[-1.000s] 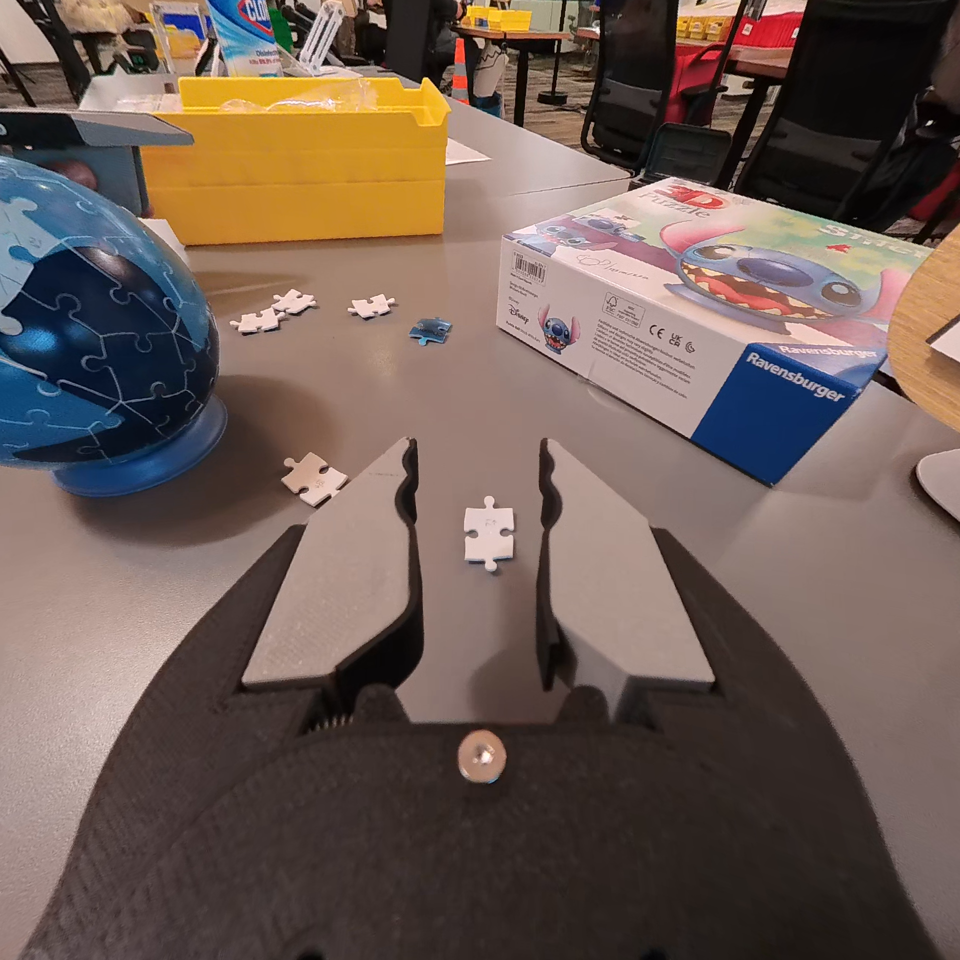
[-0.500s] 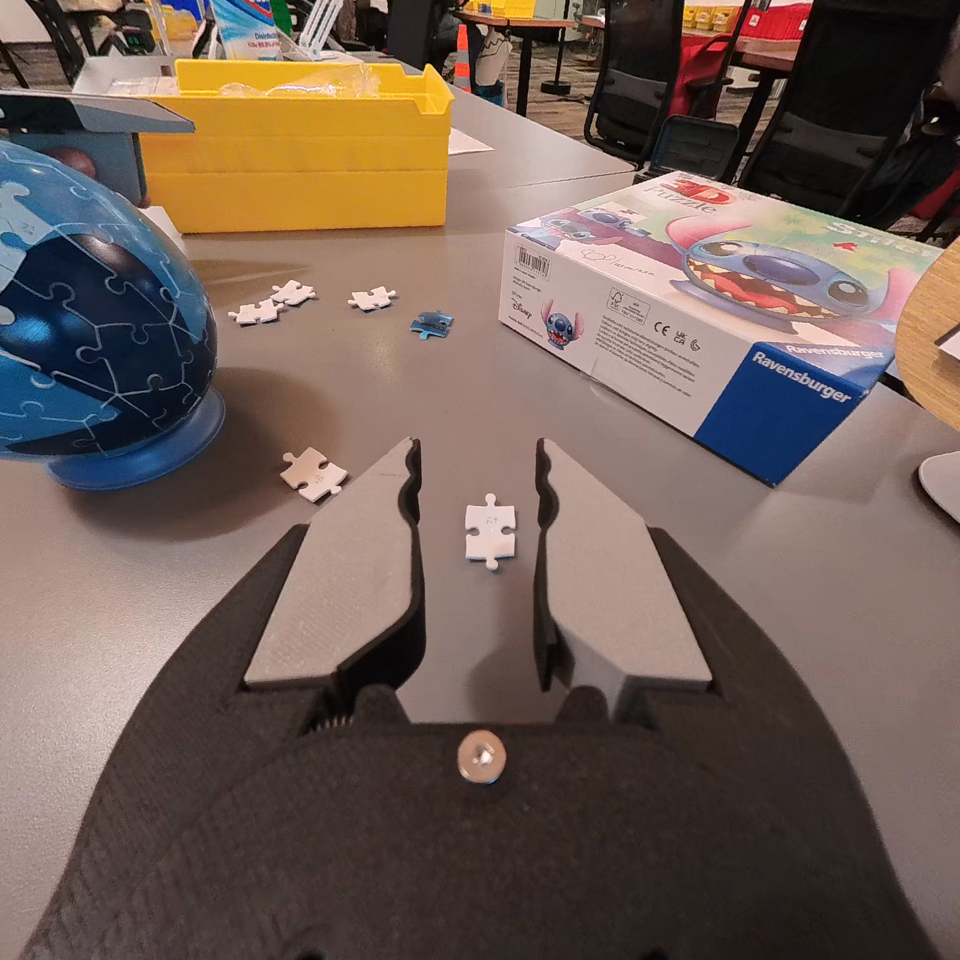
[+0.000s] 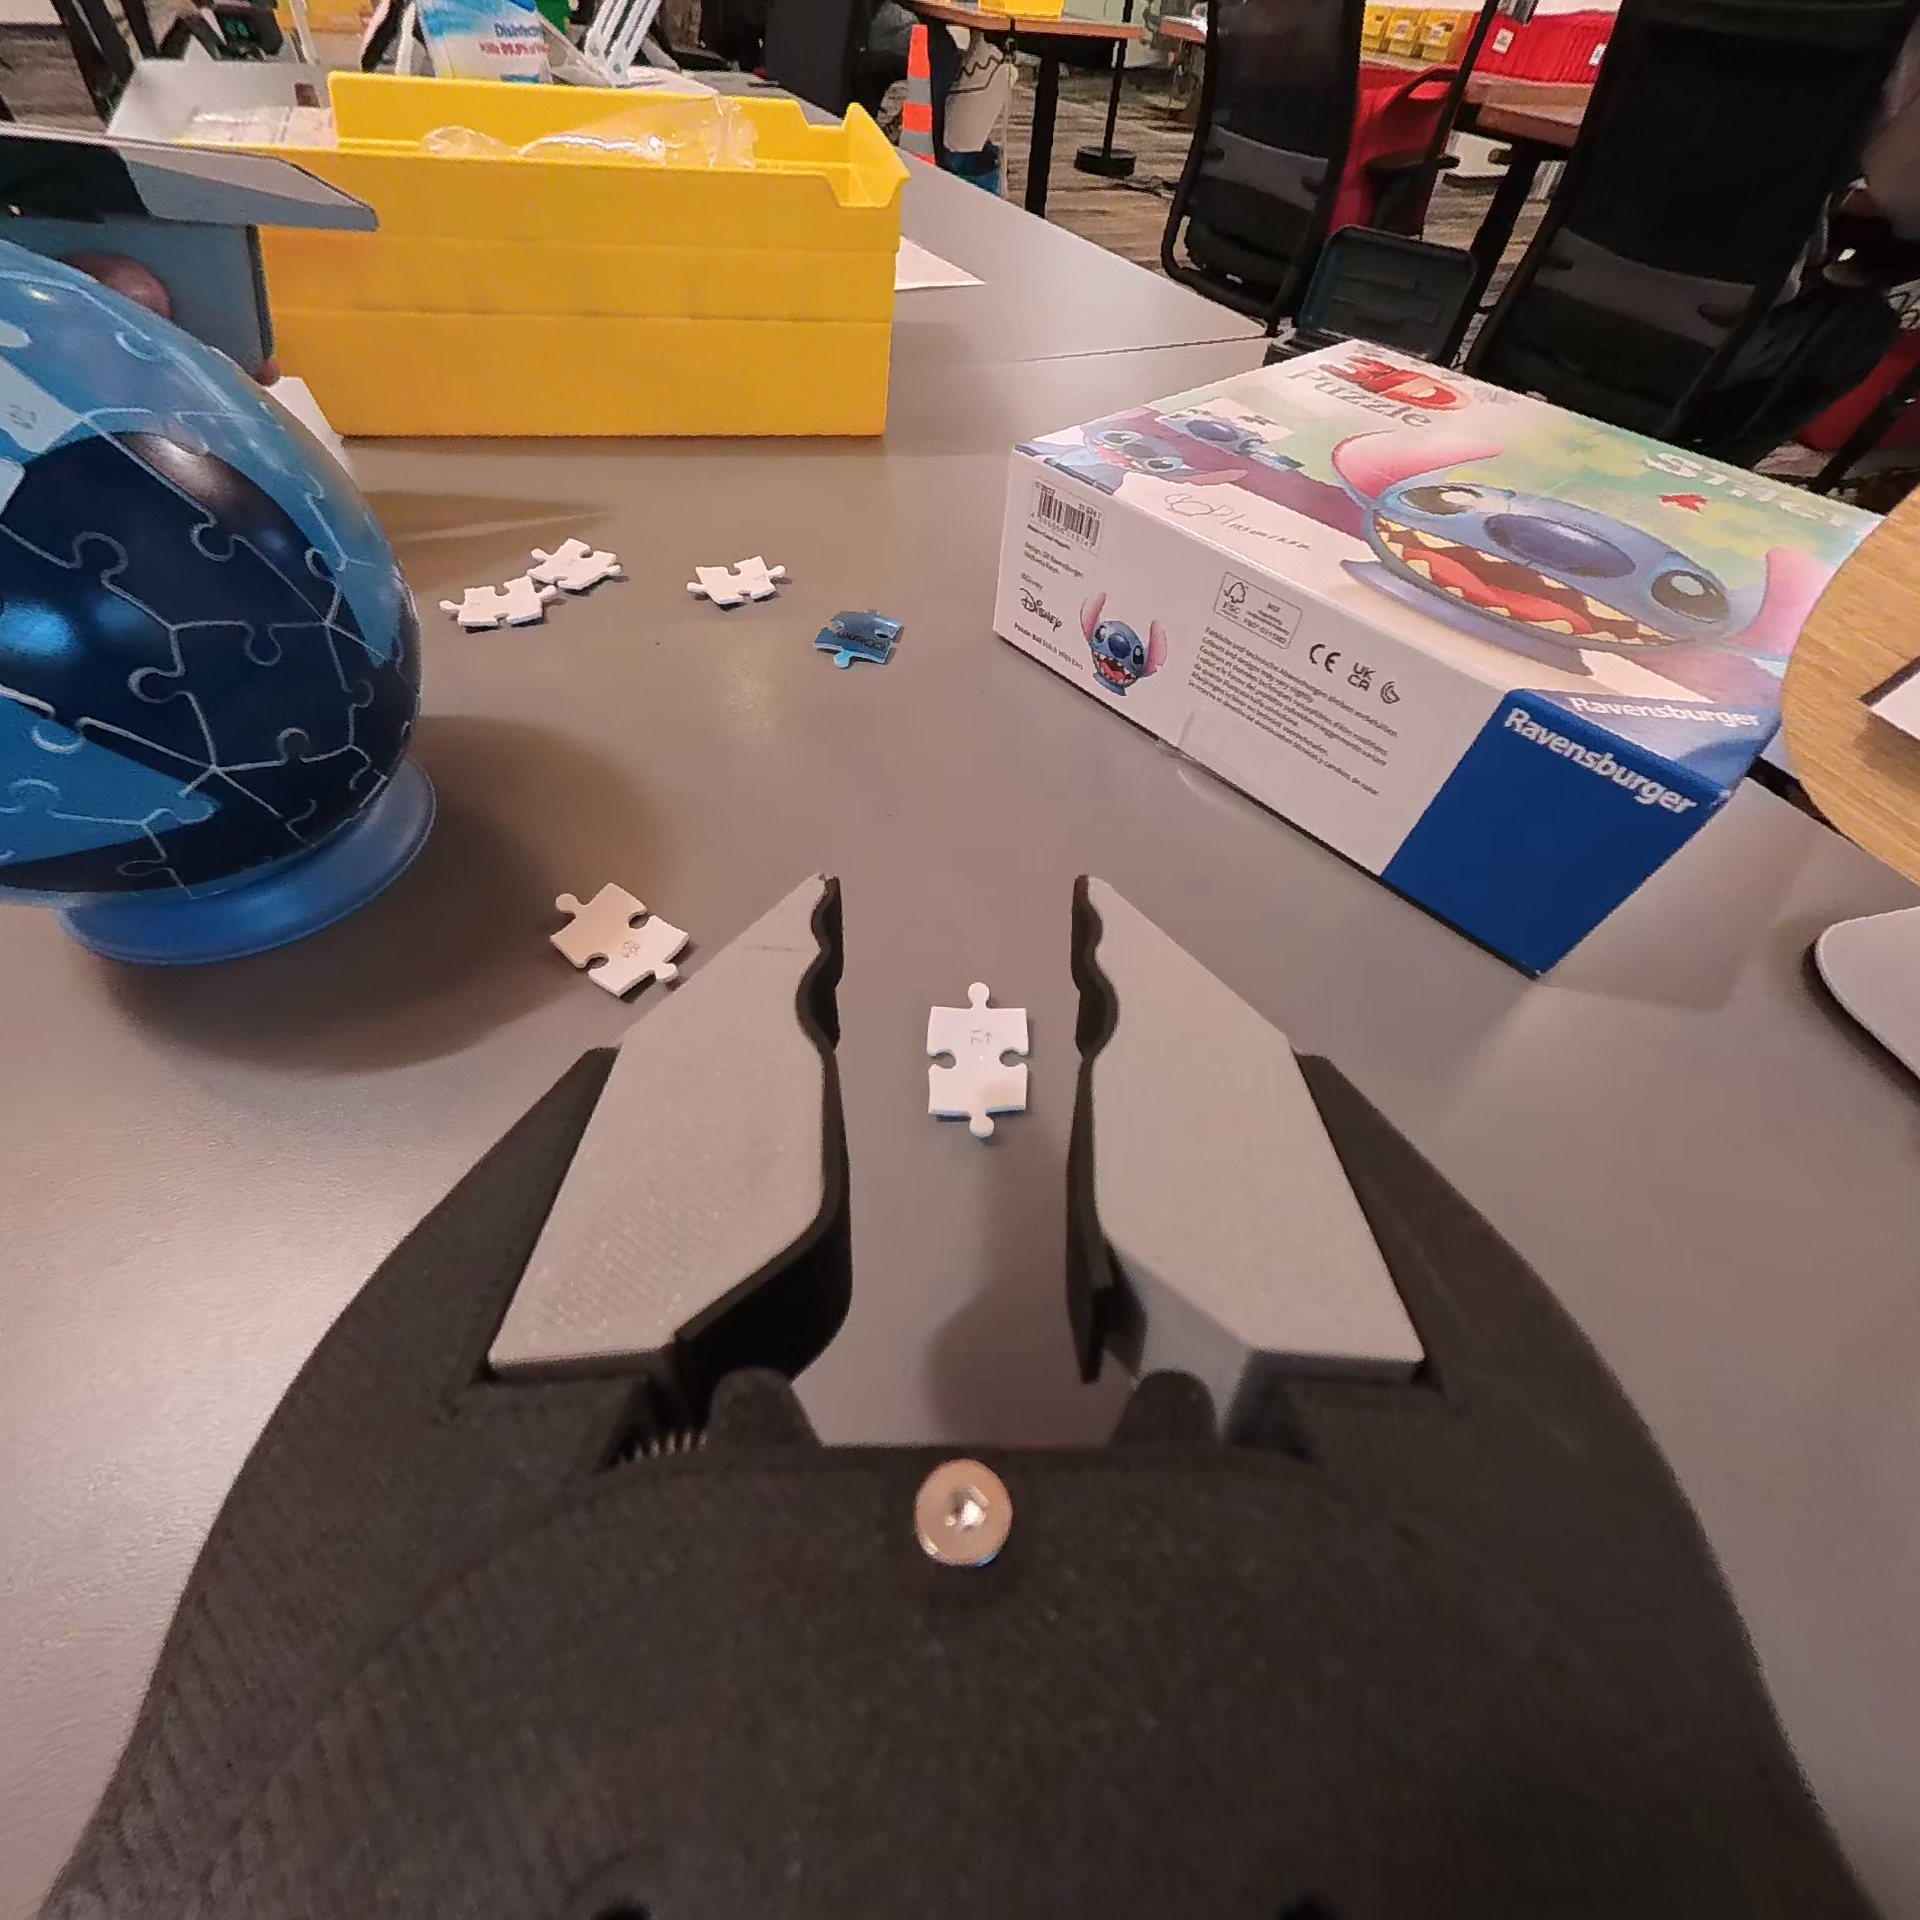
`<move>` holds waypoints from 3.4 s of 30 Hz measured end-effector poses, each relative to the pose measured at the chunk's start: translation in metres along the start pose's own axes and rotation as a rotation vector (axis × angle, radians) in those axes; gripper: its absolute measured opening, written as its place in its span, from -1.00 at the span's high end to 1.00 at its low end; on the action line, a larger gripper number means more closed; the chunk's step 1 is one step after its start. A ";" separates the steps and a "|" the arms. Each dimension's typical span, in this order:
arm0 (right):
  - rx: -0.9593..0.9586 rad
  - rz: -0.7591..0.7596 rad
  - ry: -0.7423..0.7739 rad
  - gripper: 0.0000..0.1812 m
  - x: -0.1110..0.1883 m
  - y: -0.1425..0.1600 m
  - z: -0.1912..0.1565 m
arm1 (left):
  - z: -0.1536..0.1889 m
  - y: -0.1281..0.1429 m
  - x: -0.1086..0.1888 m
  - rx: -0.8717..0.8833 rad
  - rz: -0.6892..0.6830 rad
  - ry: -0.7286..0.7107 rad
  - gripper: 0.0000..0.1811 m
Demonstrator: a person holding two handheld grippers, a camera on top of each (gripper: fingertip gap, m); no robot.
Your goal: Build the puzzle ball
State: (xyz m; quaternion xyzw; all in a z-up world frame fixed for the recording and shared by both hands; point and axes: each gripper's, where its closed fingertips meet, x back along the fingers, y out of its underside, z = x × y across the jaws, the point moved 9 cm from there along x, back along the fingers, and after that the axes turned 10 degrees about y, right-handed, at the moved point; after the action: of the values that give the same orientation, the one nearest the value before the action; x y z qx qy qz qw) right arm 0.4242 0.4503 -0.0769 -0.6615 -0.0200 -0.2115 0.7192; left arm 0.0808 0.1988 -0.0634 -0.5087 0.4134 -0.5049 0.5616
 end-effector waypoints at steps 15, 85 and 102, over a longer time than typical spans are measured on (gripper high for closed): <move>0.009 -0.005 0.004 0.57 0.000 0.000 0.000 | 0.000 0.000 0.001 -0.009 0.007 -0.018 1.00; 0.152 -0.362 -0.150 0.45 -0.190 -0.040 -0.063 | 0.017 0.000 0.005 -0.098 0.025 0.070 0.59; -0.275 -0.203 -0.659 0.71 -0.115 -0.089 -0.043 | 0.028 -0.004 0.003 -0.239 -0.020 0.161 0.69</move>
State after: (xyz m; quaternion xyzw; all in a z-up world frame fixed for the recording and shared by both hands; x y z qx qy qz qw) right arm 0.2791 0.4380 -0.0343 -0.7791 -0.2875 -0.0584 0.5540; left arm 0.1080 0.2001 -0.0555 -0.5341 0.5092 -0.4968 0.4568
